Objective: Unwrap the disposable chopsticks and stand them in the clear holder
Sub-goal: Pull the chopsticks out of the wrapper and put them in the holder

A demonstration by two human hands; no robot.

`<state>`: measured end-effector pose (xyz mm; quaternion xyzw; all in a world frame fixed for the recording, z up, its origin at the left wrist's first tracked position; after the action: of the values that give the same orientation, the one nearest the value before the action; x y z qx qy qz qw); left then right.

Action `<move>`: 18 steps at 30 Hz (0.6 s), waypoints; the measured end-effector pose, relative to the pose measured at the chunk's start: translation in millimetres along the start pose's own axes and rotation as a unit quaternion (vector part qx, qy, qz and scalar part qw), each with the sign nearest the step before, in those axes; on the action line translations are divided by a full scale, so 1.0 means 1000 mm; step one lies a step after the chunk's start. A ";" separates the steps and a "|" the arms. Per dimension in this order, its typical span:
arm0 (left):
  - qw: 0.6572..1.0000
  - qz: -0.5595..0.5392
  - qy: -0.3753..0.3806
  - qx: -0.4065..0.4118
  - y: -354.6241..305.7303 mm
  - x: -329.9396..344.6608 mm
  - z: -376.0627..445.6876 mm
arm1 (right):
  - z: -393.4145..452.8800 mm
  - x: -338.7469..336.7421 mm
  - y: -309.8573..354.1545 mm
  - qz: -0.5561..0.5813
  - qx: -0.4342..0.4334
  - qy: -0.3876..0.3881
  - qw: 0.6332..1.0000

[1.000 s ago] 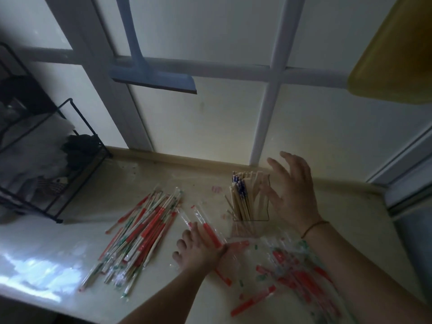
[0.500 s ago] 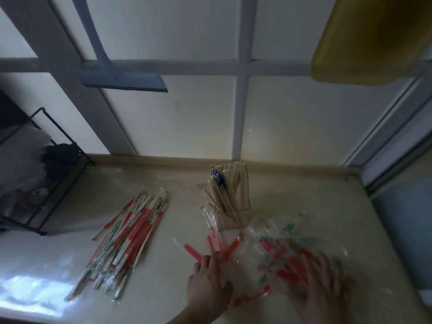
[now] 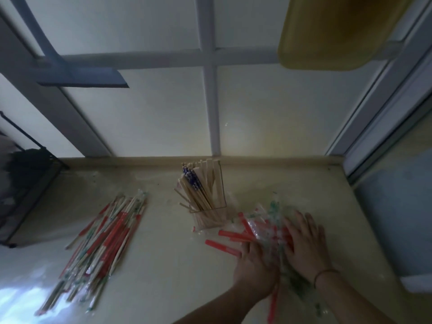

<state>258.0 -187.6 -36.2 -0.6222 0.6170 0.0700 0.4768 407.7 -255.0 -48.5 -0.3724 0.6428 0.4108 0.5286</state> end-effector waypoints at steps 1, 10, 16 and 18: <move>0.999 -0.042 0.005 -0.020 -0.006 0.000 0.005 | 0.004 -0.005 -0.004 0.016 0.004 -0.005 1.000; 0.996 -0.091 0.007 0.001 0.000 -0.028 -0.011 | -0.020 -0.034 -0.019 0.120 -0.084 -0.164 0.976; 0.999 -0.022 0.039 0.002 0.044 -0.056 -0.024 | -0.009 -0.053 0.047 0.155 -0.146 -0.284 0.935; 1.000 -0.006 -0.005 -0.015 0.074 -0.080 -0.025 | -0.004 -0.061 0.090 0.148 -0.210 -0.332 0.908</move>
<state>164.9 -132.9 -6.3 -0.6328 0.6096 0.0792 0.4709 334.4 -221.5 23.9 -0.2172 0.3769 0.7096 0.5543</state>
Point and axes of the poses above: each hand's wrist, its own z-axis towards the middle knuckle, its own x-axis out of the palm, y = z × x, the point moved 2 cm from there along z, towards the middle knuckle, and after that the axes turned 15 degrees about -x, right-handed, at the moved point
